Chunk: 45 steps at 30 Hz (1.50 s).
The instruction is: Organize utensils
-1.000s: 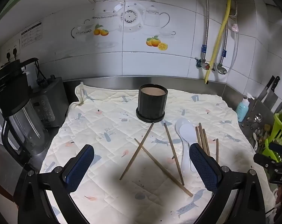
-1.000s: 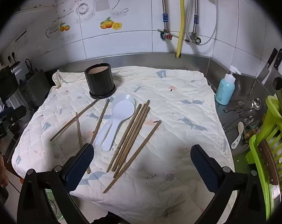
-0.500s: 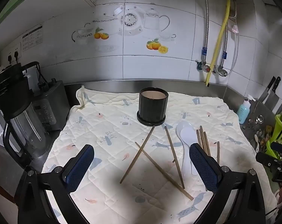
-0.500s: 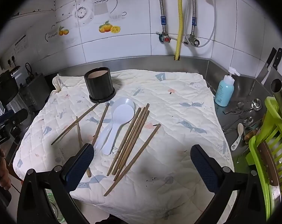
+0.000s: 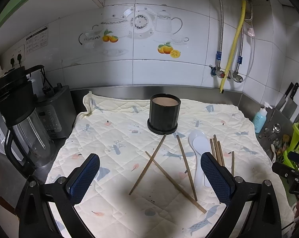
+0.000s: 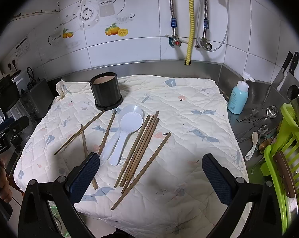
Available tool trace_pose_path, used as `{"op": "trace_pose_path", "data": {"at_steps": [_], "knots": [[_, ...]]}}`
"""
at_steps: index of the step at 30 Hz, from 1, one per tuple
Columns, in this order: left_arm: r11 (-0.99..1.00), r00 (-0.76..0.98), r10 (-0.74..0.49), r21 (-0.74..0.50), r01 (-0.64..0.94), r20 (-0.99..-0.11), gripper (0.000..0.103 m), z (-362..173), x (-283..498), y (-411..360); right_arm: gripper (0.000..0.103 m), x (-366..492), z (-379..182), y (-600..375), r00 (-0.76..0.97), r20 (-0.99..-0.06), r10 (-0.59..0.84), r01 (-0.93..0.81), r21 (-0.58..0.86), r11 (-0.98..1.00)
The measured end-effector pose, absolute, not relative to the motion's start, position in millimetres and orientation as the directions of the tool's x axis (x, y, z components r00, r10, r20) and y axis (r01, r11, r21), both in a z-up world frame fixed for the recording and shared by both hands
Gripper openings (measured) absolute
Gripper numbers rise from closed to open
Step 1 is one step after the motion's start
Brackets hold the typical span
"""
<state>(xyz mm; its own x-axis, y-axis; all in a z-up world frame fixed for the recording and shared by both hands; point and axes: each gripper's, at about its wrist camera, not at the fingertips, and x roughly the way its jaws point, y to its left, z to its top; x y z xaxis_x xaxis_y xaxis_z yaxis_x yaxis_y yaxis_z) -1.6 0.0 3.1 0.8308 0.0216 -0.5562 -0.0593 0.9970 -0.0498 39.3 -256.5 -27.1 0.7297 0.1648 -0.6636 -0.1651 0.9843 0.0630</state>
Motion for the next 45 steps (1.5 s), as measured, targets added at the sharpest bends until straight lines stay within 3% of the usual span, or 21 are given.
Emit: {"op": "trace_pose_path", "data": {"at_steps": [45], "knots": [[0.992,0.815,0.045,-0.068,-0.103,-0.577,0.103,0.9,7.0,11.3,0.103,40.9,-25.2,-243.7,0.732,-0.660,0.168,-0.176,0.055,0.983]]}}
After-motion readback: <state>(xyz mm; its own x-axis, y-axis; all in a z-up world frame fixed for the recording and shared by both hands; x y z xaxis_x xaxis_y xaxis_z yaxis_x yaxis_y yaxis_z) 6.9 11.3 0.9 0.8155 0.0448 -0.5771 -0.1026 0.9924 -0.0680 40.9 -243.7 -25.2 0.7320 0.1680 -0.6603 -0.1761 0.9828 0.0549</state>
